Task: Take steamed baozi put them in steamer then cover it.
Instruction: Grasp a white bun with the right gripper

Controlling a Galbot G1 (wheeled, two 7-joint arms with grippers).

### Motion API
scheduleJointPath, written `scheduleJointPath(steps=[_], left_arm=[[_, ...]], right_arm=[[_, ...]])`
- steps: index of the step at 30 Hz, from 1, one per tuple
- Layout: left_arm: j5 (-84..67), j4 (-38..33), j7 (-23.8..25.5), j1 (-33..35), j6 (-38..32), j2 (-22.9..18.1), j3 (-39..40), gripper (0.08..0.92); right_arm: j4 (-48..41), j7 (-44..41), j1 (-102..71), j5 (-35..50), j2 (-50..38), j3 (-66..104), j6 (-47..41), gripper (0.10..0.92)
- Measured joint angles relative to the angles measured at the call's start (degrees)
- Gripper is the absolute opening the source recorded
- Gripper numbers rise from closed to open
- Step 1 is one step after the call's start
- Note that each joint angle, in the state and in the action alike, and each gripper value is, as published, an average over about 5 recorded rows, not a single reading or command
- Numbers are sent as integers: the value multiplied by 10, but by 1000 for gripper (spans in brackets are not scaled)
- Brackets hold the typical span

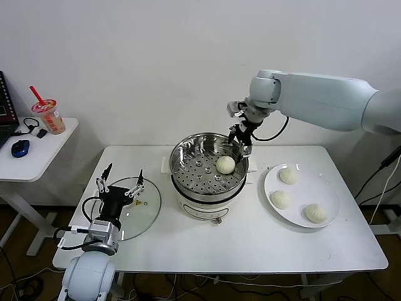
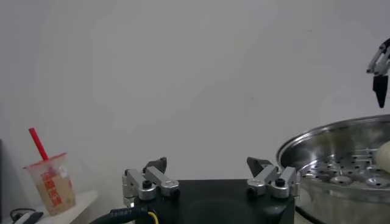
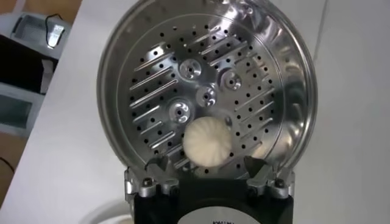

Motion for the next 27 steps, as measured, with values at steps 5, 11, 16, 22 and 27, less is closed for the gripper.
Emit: scheduleJointPath(steps=[5,11,16,22,27], left_arm=[[-1,1,1,-1,-1,0,-1,823],[-1,3,1,-3,-1,0,1,823],[-1,5,1,-3,-2,2,0,823],[-1,6,2,-2,-3,4,-4,823],[-2,7,2,-1,-4,6,-5,823]], right_arm=[[-21,2,-19,-1,21,-6,-9,823],[-41,6,-44,-8,37,-2,-18,823],[-58,6,-61,-14,50,5,-20,823],[-76,5,-75,-23,62,10,-19,823],[-86,3,-85,-31,66,11,-17,823]])
